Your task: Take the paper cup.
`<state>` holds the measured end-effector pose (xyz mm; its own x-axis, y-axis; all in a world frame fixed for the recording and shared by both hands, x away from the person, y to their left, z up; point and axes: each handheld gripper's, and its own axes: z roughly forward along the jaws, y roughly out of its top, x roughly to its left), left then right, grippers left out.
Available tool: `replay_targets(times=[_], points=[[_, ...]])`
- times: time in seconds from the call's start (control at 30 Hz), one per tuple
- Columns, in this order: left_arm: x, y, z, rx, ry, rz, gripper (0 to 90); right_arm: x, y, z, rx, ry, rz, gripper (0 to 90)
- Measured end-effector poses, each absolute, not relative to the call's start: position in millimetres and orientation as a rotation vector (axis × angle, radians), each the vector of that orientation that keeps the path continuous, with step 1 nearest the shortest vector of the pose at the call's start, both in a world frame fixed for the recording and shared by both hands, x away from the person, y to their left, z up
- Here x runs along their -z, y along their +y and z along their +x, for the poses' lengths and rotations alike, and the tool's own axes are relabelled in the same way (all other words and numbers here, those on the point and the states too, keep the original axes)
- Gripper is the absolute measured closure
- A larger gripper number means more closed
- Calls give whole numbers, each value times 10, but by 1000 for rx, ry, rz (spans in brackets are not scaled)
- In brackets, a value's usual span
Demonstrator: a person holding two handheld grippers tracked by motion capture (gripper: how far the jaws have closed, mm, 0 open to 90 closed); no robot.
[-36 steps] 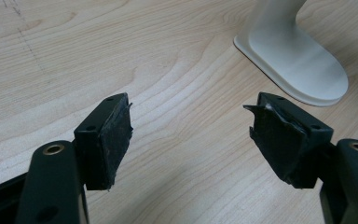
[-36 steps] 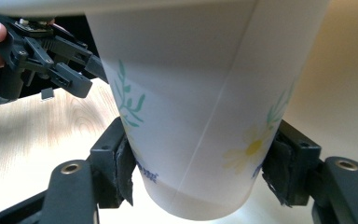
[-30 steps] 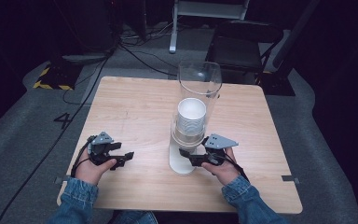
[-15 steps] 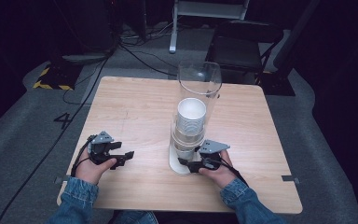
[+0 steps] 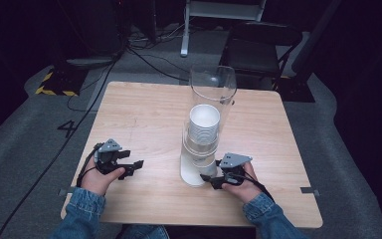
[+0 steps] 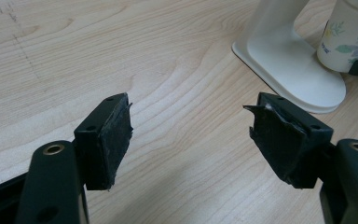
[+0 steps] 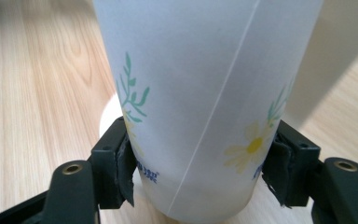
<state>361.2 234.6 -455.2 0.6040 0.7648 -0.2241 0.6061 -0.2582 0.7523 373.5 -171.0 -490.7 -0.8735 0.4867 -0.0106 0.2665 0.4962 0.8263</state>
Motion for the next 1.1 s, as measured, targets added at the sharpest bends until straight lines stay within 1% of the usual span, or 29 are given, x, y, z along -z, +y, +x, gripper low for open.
replay_targets(times=[0.27,0.63,0.93,1.1], points=[[4550,2300,3647,-226,1079,1976,286,4884,-1939,3659,-1276,2487,660,347],[4580,2240,3706,-213,1066,1992,284,4708,-2266,3609,-1353,2361,748,346],[4621,2241,3713,-219,1086,2004,280,4571,-2481,3764,-1391,2195,909,342],[4642,2261,3699,-228,1100,2007,280,4601,-2591,3942,-1360,2105,1016,338]])
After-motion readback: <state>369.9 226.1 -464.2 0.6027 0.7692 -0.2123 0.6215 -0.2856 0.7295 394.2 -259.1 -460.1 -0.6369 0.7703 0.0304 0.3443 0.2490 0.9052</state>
